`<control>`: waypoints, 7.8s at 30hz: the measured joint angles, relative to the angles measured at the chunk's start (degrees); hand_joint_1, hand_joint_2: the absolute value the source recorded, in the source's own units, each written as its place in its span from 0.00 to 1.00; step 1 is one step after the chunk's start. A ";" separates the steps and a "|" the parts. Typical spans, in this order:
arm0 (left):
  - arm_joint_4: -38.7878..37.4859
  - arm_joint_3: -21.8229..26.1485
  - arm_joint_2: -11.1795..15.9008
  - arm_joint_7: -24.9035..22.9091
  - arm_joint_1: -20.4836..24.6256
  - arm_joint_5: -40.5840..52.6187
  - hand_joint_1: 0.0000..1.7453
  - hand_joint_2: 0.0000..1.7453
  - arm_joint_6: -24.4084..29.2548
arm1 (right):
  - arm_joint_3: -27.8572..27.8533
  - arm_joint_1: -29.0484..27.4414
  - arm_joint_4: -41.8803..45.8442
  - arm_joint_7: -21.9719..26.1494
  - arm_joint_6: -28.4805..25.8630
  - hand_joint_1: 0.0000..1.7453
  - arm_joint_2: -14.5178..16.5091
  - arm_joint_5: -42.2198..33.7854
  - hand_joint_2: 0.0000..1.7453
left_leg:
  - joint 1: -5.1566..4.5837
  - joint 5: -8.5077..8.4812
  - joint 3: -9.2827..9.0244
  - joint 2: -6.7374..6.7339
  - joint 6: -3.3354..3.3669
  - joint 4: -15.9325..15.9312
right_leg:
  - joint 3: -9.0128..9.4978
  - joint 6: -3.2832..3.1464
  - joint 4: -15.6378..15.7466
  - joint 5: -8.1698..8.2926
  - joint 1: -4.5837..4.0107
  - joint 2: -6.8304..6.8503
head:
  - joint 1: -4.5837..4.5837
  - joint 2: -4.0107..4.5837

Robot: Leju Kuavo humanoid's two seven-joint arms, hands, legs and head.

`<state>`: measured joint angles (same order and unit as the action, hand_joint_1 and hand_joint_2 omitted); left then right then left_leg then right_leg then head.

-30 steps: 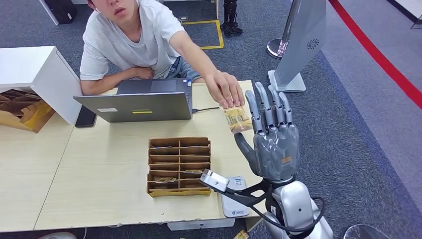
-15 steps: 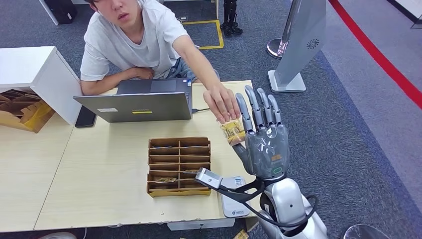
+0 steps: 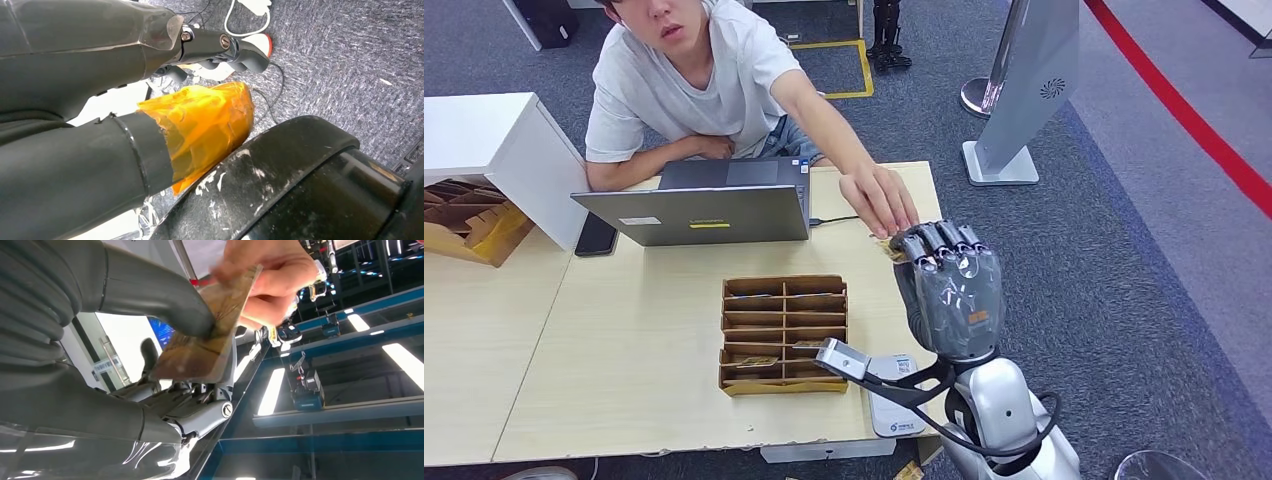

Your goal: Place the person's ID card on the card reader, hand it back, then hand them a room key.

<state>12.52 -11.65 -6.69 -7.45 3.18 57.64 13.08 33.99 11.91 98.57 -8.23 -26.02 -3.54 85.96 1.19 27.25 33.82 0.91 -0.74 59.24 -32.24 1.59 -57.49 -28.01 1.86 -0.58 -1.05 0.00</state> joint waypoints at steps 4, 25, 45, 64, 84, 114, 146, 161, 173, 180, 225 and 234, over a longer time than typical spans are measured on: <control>0.00 0.00 0.00 -0.05 0.00 0.14 0.00 0.00 0.02 | 0.00 -0.01 0.00 0.04 -0.14 1.00 0.00 -0.11 1.00 | 0.00 0.00 0.00 0.00 0.00 0.00 | 0.00 0.00 0.00 0.00 0.00 0.00 | 0.00 0.00; 0.00 0.18 -0.01 -0.12 -0.02 0.31 0.00 0.00 0.08 | -0.02 -1.72 2.53 4.97 3.39 1.00 0.01 -19.15 1.00 | 0.00 0.00 0.00 0.00 0.00 0.00 | 0.00 0.00 0.00 0.00 0.00 0.00 | 0.01 0.00; 0.00 1.91 0.02 -0.13 0.21 1.33 0.00 0.00 -1.25 | -1.37 -8.41 4.60 9.93 24.71 1.00 1.20 -61.53 1.00 | 0.00 0.00 -0.01 0.01 0.00 0.00 | 0.00 0.00 0.00 0.00 0.00 0.00 | 0.00 0.00; 0.00 2.85 0.02 -0.11 0.20 1.79 0.00 0.00 -1.23 | -1.61 -10.09 -0.23 8.99 26.80 1.00 1.38 -65.94 1.00 | 0.00 0.00 -0.01 0.00 0.00 0.00 | 0.00 0.00 0.00 0.00 0.00 0.00 | 0.00 0.00; 0.00 2.86 0.03 -0.22 0.20 2.54 0.00 0.00 -1.21 | -3.14 -9.77 -8.41 5.49 25.89 1.00 1.54 -70.66 1.00 | 0.00 0.00 -0.01 0.00 0.00 0.00 | 0.00 0.00 0.00 0.00 0.00 0.01 | 0.00 0.00; 0.00 2.86 0.09 -0.17 0.11 2.54 0.00 0.00 -1.01 | -9.53 -11.37 -12.35 4.19 25.07 1.00 2.49 -70.19 1.00 | 0.00 0.00 -0.01 0.00 0.00 0.00 | 0.00 0.00 0.00 0.00 0.00 0.00 | 0.00 0.00; 0.00 2.87 0.09 -0.11 0.11 3.04 0.00 0.00 -1.08 | -10.32 -11.30 -18.48 1.91 26.49 1.00 2.69 -67.28 1.00 | 0.00 0.00 -0.01 0.00 0.00 0.00 | 0.00 0.00 0.00 0.00 0.00 0.00 | 0.00 0.00; 0.00 2.86 0.07 -0.22 0.10 3.04 0.00 0.00 -0.95 | -11.33 -10.59 -20.40 -0.43 24.46 1.00 3.48 -63.77 1.00 | 0.00 0.00 -0.04 0.00 0.00 0.00 | 0.03 0.00 0.00 0.00 0.00 0.00 | 0.00 0.00; 0.00 2.86 0.08 -0.28 0.08 2.97 0.00 0.00 -0.89 | -11.91 -10.48 -21.37 -1.44 23.84 1.00 3.64 -62.95 1.00 | 0.00 0.00 -0.05 0.00 -0.01 0.00 | 0.04 0.00 0.00 0.00 0.00 0.00 | 0.00 0.00; 0.00 2.87 0.07 -0.29 0.04 2.78 0.00 0.00 -0.73 | -12.76 -10.51 -21.38 -2.27 23.49 1.00 3.96 -61.99 1.00 | 0.00 0.00 -0.05 0.00 -0.01 0.00 | 0.04 0.00 0.00 0.00 0.00 0.00 | 0.01 0.00; 0.00 3.33 0.02 -0.84 -0.08 2.19 0.00 0.00 -0.20 | -13.44 -10.29 -21.18 -6.17 22.44 1.00 4.86 -53.83 1.00 | 0.00 -0.01 -0.05 0.00 -0.01 0.00 | 0.05 0.00 0.00 0.01 0.00 0.00 | 0.00 0.00; 0.00 3.35 0.02 -0.84 -0.08 2.19 0.00 0.00 -0.14 | -13.44 -10.26 -21.18 -6.17 22.50 1.00 4.87 -53.59 1.00 | 0.00 -0.01 -0.05 0.00 -0.01 0.00 | 0.05 0.00 0.00 0.01 0.00 0.00 | 0.00 0.00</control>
<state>12.52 -8.30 -6.67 -8.28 3.10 59.82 12.93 20.55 1.66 77.40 -14.40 -3.51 1.33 32.37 1.19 27.25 33.77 0.91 -0.75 59.24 -32.19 1.59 -57.49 -28.01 1.86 -0.58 -1.05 0.00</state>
